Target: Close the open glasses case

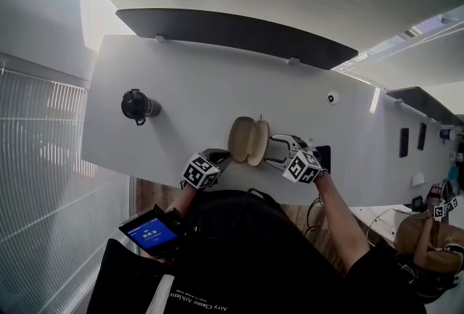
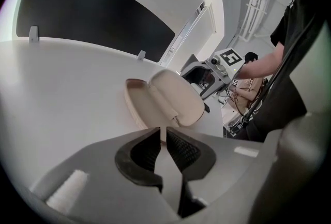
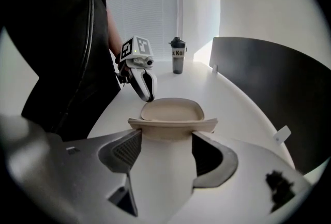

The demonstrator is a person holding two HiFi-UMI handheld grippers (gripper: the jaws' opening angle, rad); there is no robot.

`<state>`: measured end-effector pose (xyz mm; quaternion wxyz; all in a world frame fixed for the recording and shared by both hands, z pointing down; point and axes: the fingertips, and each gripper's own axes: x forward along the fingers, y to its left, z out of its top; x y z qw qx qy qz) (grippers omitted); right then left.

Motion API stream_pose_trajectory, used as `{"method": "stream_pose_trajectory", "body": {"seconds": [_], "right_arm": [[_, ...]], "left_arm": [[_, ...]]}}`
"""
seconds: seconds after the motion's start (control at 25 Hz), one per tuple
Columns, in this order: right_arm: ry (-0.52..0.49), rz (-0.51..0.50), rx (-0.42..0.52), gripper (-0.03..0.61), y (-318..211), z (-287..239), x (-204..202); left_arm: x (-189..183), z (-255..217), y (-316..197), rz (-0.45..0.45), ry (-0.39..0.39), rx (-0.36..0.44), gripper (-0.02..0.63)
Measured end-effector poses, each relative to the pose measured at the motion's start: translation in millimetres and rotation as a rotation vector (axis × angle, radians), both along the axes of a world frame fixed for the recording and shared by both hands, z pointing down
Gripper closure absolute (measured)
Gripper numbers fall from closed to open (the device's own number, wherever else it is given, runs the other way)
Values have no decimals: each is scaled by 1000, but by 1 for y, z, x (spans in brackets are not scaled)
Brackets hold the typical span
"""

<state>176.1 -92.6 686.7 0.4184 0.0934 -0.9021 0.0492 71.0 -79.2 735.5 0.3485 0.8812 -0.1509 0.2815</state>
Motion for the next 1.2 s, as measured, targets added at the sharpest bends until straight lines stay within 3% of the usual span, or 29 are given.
{"method": "stream_pose_trajectory", "body": {"seconds": [0.52, 0.64, 0.92, 1.2], "right_arm": [[-48, -127, 85, 284, -16, -17, -49], [-58, -136, 87, 284, -16, -15, -57], [-83, -133, 80, 284, -23, -6, -81], [-107, -106, 47, 284, -29, 5, -95]], "left_arm": [[-2, 4, 0, 6, -5, -2, 568], [2, -4, 3, 19, 9, -22, 543], [9, -35, -15, 7, 62, 26, 471], [9, -19, -17, 6, 15, 18, 434]]}}
